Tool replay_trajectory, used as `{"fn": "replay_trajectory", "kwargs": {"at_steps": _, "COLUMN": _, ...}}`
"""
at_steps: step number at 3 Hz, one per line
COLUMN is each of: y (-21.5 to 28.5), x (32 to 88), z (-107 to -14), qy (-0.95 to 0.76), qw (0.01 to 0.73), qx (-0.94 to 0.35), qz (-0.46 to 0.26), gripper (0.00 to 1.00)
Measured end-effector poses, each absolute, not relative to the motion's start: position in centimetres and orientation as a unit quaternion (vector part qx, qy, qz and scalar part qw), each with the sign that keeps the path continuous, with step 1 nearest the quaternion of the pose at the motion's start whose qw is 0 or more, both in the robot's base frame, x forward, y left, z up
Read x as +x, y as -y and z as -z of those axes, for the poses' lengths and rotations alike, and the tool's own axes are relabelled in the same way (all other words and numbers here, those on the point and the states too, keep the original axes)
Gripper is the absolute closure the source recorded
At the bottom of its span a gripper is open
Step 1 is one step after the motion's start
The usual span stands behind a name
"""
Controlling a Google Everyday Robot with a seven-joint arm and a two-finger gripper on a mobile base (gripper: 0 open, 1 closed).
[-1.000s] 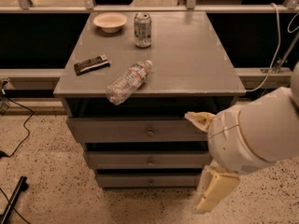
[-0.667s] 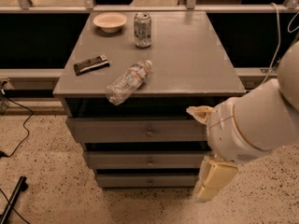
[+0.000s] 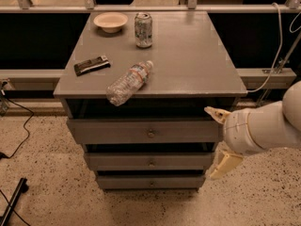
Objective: Open middle drawer
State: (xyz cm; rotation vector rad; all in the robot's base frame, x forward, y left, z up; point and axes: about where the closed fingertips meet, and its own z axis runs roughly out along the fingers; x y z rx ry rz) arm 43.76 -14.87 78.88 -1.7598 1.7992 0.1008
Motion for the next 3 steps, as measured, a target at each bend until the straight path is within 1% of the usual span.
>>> {"fn": "replay_trajectory", "kwargs": {"at_steps": 1, "y": 15.6, "x": 45.6, "z": -77.0, "qy": -0.655, "qw": 0.328, "qx": -0.680, "qz": -0.023, "gripper": 0.00}}
{"fn": "replay_trajectory", "kwargs": {"at_steps": 2, "y": 15.5, "x": 45.4, "z": -77.3, "qy": -0.653, "qw": 0.326, "qx": -0.683, "qz": -0.022, "gripper": 0.00}}
{"fn": "replay_trajectory", "kwargs": {"at_steps": 3, "y": 14.2, "x": 45.8, "z": -74.5, "qy": -0.648, "qw": 0.342, "qx": -0.679, "qz": -0.045, "gripper": 0.00}}
